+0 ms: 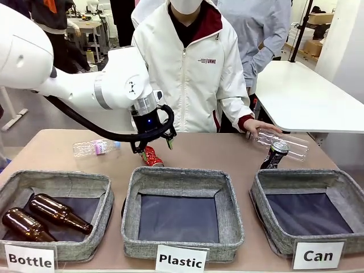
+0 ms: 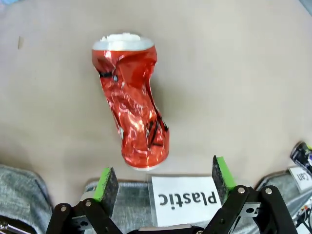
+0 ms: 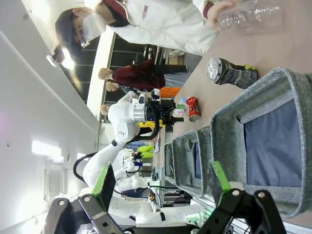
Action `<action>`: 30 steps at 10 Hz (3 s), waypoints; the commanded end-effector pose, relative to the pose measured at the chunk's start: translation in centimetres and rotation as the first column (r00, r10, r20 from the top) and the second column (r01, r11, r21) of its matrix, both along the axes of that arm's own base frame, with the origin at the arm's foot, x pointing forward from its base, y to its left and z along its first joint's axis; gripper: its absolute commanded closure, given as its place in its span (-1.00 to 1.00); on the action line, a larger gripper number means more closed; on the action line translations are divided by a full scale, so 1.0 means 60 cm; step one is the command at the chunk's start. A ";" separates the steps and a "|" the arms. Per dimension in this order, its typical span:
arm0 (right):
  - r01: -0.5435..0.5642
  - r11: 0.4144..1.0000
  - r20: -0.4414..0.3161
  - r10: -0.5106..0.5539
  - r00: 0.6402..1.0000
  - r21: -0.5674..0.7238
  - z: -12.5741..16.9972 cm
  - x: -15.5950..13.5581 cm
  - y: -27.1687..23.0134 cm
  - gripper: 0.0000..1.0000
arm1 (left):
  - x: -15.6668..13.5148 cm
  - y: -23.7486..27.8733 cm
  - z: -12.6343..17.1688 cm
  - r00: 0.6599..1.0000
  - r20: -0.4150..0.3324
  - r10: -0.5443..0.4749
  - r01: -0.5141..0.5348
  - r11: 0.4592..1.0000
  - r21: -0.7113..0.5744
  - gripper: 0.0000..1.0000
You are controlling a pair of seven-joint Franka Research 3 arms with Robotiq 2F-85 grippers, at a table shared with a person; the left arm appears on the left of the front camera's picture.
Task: Sort the can waste into the basket.
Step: Pick up the can waste from the table and place it in the right Fabric basket.
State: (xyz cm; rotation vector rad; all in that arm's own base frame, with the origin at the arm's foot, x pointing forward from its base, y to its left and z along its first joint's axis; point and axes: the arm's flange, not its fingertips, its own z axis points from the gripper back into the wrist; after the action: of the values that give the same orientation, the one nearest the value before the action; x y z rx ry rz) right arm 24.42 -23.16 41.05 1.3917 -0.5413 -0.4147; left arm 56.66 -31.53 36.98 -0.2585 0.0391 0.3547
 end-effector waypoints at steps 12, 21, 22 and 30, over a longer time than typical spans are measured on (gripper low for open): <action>0.003 1.000 0.031 -0.003 1.000 -0.001 0.002 0.002 -0.001 -1.00 | 0.081 0.018 -0.141 0.994 0.039 0.098 -0.102 0.987 0.126 -1.00; 0.003 1.000 0.031 -0.003 1.000 -0.001 0.002 0.002 -0.001 -1.00 | 0.073 0.025 -0.133 0.995 0.029 0.099 -0.102 0.985 0.138 1.00; 0.003 1.000 0.031 -0.003 1.000 -0.001 0.002 0.002 -0.001 -1.00 | 0.072 0.028 -0.130 0.994 0.033 0.101 -0.104 0.985 0.136 1.00; 0.003 1.000 0.031 -0.003 1.000 -0.001 0.002 0.002 -0.001 -1.00 | -0.068 0.148 0.106 0.979 0.191 -0.068 0.072 0.997 -0.011 1.00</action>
State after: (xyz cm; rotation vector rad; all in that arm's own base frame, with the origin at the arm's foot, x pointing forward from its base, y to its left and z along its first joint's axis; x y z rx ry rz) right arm 24.43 -23.15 41.05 1.3917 -0.5410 -0.4144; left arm 56.18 -25.65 41.09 -0.2415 -0.1302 0.3313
